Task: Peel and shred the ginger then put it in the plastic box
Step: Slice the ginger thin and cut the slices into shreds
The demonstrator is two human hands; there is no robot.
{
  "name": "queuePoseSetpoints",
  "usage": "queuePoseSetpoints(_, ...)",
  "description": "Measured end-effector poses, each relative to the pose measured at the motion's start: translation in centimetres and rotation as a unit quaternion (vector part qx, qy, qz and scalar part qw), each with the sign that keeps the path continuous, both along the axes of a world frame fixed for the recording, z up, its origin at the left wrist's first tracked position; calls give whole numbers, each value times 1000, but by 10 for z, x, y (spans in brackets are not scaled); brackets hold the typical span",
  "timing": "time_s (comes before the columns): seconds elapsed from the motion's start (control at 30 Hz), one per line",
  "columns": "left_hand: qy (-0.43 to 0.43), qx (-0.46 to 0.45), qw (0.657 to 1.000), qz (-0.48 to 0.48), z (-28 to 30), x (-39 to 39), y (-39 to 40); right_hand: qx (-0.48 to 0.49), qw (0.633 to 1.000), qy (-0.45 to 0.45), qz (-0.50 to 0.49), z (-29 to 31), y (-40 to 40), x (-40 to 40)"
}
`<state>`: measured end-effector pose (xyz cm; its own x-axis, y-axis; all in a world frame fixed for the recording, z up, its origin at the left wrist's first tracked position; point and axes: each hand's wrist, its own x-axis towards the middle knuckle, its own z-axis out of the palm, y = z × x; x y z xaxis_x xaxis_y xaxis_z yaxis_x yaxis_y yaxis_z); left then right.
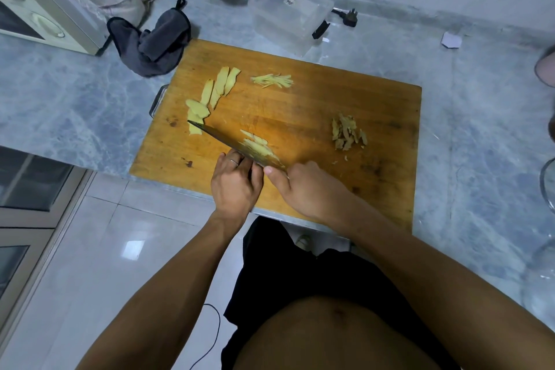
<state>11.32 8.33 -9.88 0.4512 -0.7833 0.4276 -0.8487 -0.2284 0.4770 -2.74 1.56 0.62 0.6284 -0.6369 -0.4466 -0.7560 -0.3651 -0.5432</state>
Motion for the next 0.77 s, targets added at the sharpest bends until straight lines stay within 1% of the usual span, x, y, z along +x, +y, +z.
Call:
queuePoseSetpoints(0.17, 2, 2, 1000, -1, -1, 1, 1, 10, 1000, -5, -16, -5, 4, 1)
queuePoseSetpoints(0.33, -15, -2, 1000, 2, -1, 1, 4, 2, 1000, -17, -15, -3, 8, -2)
queuePoseSetpoints(0.43, -3, 17, 1000, -4, -3, 1, 4, -11, 1000, -15, -18, -3, 5, -2)
queuePoseSetpoints(0.57, 11, 60, 998, -2, -6, 1, 6, 1, 1000, -15, -23, 1, 4, -5)
queuePoseSetpoints(0.77, 39, 83, 996, 12, -5, -3, 5, 3, 1000, -17, -21, 6, 4, -6)
